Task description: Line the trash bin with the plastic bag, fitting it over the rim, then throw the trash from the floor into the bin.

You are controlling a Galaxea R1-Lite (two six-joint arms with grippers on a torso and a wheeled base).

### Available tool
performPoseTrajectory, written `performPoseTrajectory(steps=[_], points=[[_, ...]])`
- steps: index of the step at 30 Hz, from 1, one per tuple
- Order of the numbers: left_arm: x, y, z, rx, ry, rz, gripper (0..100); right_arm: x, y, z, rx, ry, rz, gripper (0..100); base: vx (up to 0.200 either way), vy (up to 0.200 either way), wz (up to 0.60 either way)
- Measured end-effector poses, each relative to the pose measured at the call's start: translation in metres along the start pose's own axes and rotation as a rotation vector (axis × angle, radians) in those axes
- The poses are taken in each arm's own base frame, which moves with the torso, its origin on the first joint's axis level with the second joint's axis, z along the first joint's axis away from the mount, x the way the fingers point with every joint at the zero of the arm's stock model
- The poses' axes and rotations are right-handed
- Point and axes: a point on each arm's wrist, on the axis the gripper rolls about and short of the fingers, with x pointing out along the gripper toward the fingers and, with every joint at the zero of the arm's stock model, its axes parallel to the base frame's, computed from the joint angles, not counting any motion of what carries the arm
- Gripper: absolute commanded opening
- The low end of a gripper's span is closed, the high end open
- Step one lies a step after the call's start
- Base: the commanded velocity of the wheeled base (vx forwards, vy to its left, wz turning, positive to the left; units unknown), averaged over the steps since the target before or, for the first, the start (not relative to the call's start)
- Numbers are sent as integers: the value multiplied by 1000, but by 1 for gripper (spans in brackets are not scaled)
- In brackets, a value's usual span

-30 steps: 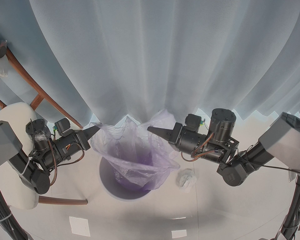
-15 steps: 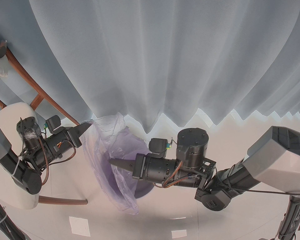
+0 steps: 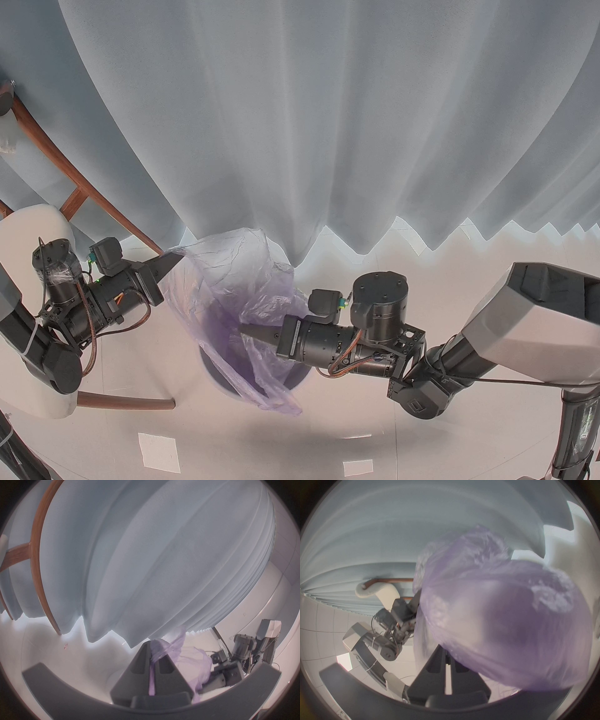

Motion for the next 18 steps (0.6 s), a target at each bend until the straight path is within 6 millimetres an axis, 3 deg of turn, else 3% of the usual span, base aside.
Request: performPoseTrajectory(steps=[10,18], points=[[5,2,-21,20,73,-1,0,-18,-32,24,-20,-126,-17,0,0,0,0],[20,17,-30,0,97,70,0,-45,-52,59,-49,-255,-48,0,0,0,0]])
